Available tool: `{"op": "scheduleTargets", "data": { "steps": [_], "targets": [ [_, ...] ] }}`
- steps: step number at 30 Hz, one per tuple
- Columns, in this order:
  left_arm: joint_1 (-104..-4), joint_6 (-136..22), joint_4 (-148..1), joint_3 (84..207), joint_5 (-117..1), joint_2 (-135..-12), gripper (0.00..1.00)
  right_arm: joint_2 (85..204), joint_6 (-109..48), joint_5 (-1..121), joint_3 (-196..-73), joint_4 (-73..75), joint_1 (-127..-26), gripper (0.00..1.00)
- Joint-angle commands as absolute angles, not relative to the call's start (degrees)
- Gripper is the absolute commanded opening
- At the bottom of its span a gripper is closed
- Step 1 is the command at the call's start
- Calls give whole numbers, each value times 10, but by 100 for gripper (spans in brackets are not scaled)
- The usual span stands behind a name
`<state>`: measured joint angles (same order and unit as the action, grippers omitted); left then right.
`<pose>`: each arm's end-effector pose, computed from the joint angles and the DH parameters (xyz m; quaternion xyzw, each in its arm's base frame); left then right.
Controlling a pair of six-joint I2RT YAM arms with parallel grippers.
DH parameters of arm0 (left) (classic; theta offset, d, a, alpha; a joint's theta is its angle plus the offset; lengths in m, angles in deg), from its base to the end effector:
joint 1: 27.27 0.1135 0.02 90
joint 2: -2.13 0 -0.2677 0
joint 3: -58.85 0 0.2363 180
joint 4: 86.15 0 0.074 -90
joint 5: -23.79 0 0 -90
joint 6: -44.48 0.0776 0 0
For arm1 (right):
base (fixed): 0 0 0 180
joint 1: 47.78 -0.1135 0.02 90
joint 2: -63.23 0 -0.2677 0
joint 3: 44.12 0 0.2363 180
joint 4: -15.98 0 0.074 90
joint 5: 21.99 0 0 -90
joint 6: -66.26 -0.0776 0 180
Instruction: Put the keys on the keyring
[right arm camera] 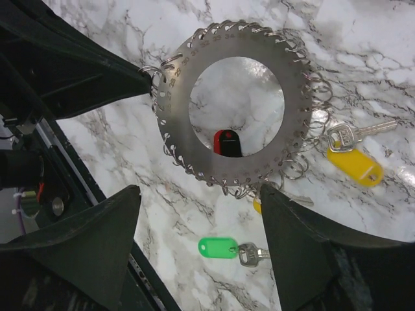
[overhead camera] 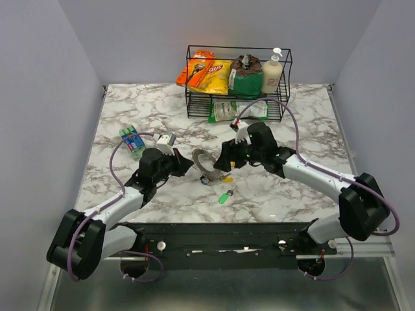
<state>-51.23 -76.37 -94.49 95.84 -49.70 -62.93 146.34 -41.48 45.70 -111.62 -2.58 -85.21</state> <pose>0.2244 -0.1238 0.1949 0.0338 0.8128 -0.3664 0.4516 0.2490 0.2277 0.2338 -0.2375 0.8387 0.3642 0.3279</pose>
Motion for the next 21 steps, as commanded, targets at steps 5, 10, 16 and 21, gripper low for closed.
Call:
{"op": "scheduleTargets", "data": {
  "steps": [5,10,16,21],
  "targets": [
    [-511,-739,-943,991,-399,-565,0,1387,-389,429,-1074,59,-854,93],
    [-514,-721,-904,1030,-362,-556,0,1357,-384,418,-1066,85,-854,93],
    [-521,-730,-905,1042,-335,-538,0,1318,-383,396,-1058,115,-854,92],
    [-527,-737,-908,1054,-323,-521,0,1289,-382,343,-1039,173,-854,91]
  ]
}}
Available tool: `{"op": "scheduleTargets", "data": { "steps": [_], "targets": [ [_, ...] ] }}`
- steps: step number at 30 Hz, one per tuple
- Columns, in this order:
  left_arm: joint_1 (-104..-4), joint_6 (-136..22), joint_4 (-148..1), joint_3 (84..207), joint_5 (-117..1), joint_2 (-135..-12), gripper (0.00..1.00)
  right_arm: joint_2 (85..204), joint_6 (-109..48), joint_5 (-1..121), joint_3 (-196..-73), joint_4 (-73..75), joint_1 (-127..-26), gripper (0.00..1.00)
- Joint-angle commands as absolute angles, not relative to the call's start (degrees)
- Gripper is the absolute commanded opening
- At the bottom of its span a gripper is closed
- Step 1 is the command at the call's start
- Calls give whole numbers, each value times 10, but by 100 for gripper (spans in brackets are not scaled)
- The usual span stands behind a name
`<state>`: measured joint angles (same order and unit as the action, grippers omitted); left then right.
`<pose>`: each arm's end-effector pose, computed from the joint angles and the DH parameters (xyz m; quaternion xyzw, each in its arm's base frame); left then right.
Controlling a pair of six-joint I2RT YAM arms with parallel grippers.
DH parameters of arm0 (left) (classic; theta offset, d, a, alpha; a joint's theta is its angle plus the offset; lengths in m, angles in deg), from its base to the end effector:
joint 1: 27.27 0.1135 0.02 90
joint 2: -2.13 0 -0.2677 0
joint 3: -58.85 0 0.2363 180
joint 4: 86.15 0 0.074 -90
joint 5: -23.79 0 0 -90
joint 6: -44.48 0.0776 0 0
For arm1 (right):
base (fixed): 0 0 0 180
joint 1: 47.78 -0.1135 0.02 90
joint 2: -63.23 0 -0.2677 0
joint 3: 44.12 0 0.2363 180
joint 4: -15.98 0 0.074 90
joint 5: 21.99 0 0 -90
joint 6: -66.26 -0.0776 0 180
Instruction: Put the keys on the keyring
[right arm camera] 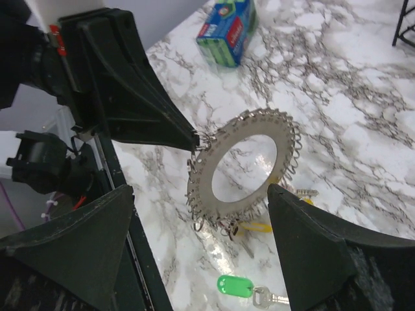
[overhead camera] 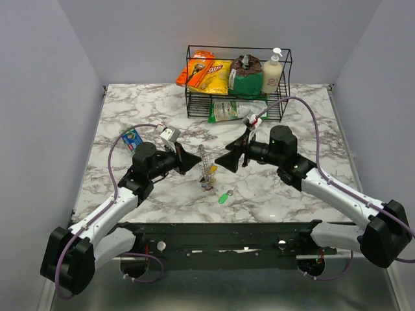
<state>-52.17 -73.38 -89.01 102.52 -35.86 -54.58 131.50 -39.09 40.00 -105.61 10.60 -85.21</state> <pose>0.2030 -0.1375 0.2590 0.1488 0.7444 -0.4550 0.4655 0.2120 0.2081 0.3043 -0.2938 0.7118 0.4396 0.4623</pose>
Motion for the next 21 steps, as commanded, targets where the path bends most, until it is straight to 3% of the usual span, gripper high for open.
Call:
{"op": "scheduleTargets", "data": {
  "steps": [1,21],
  "targets": [
    [-527,-738,-909,1055,-318,-519,0,1282,-382,326,-1038,188,-853,91],
    [-528,-751,-963,1077,-228,-453,0,1306,-447,174,-1085,282,-852,82]
  ]
}}
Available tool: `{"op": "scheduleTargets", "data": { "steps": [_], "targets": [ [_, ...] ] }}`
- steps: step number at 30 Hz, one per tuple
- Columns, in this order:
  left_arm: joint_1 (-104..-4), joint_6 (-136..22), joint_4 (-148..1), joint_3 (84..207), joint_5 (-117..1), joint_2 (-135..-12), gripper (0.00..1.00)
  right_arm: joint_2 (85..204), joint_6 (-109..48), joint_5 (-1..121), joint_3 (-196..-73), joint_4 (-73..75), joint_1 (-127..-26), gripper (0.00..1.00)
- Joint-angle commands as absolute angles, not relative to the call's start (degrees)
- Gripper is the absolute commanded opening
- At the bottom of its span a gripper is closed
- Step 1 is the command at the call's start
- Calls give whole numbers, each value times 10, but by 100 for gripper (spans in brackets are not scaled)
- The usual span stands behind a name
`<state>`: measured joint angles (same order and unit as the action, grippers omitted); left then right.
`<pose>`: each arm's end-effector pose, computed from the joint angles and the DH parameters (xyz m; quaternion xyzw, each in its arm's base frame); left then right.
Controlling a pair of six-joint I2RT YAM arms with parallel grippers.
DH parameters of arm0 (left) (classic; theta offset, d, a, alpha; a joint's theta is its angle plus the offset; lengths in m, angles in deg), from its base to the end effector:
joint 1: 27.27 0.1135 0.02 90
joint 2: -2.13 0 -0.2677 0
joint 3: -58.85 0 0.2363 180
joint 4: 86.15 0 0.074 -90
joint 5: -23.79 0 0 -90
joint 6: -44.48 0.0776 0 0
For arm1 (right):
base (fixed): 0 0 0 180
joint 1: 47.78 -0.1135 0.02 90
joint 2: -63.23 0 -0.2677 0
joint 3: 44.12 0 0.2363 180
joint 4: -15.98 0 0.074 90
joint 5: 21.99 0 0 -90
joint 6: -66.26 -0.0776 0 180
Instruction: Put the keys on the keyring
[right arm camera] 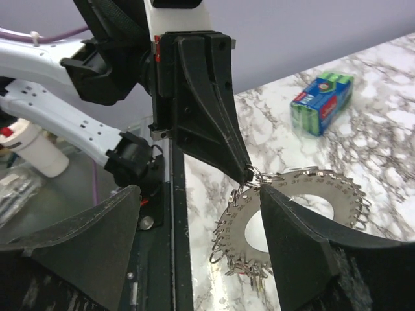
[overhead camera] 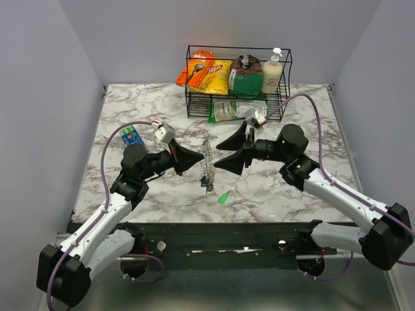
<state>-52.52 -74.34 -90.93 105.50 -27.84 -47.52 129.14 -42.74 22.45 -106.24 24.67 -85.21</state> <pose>0.1761 -0.1363 0.3093 0.2154 0.6644 -0.5120 0.5001 0.1842 0.2108 0.3532 -0.3814 0.5698 0.5518 0.4747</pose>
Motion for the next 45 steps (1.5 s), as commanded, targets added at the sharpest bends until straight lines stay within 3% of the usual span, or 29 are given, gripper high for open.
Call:
{"op": "scheduleTargets", "data": {
  "steps": [1,33,45],
  "targets": [
    [-528,-751,-963,1079,-220,-452,0,1310,-448,170,-1087,283,-852,82],
    [-542,-771,-972,1098,-159,-456,0,1370,-472,83,-1081,353,-852,74],
    [-551,-763,-964,1105,-158,-467,0,1364,-454,102,-1073,336,-852,70]
  ]
}}
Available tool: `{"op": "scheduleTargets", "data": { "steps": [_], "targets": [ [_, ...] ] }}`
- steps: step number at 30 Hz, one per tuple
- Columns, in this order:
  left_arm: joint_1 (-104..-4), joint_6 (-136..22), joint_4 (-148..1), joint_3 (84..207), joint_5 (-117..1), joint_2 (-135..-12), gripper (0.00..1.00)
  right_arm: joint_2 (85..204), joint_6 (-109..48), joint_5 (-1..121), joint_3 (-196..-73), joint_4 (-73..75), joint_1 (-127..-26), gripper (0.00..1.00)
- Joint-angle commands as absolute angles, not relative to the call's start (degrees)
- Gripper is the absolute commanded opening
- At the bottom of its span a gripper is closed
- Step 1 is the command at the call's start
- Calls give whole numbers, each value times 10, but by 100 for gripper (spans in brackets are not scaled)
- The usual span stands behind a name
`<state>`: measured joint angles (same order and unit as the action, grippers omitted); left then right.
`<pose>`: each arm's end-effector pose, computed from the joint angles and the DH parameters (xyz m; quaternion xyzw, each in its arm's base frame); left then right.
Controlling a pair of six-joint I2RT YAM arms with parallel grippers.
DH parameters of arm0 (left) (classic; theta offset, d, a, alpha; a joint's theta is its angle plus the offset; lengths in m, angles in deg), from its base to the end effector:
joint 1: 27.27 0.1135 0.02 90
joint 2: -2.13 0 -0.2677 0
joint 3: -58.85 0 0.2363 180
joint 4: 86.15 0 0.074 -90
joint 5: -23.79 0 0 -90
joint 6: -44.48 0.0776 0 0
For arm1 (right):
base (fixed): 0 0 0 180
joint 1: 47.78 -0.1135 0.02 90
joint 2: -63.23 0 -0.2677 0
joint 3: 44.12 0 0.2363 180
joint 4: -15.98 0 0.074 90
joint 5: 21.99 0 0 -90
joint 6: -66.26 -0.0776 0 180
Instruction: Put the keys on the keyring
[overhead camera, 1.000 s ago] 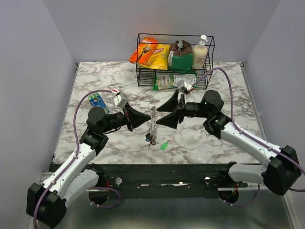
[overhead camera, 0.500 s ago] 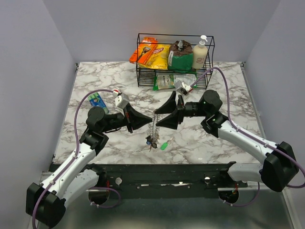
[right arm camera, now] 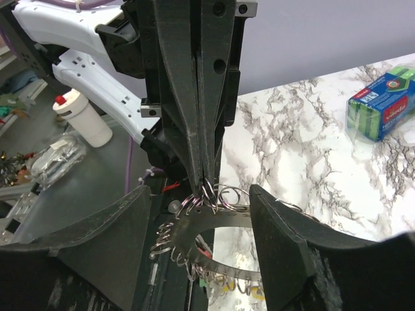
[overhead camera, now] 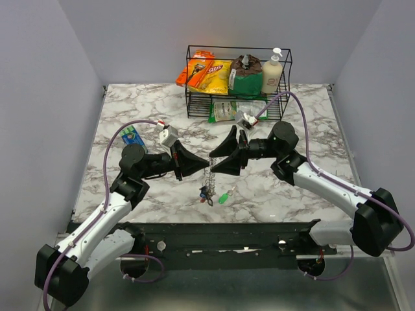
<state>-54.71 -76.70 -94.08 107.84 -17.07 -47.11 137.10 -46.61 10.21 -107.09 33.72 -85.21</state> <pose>0.1550 -0.1466 0.3319 0.2933 0.6085 -0.5738 0.4631 0.1921 0.2297 0.3397 -0.4322 0.5305 0.6063 0.4052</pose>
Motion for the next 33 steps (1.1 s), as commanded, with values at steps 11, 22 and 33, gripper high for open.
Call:
{"op": "scheduleTargets", "data": {
  "steps": [11,22,33],
  "targets": [
    [-556,-756,-951,1112,-158,-466,0,1346,-433,90,-1079,311,-852,70],
    [-562,-756,-950,1113,-162,-466,0,1361,-431,90,-1085,298,-853,50],
    [-563,-748,-932,1118,-183,-468,4,1356,-428,95,-1085,291,-852,1]
  ]
}}
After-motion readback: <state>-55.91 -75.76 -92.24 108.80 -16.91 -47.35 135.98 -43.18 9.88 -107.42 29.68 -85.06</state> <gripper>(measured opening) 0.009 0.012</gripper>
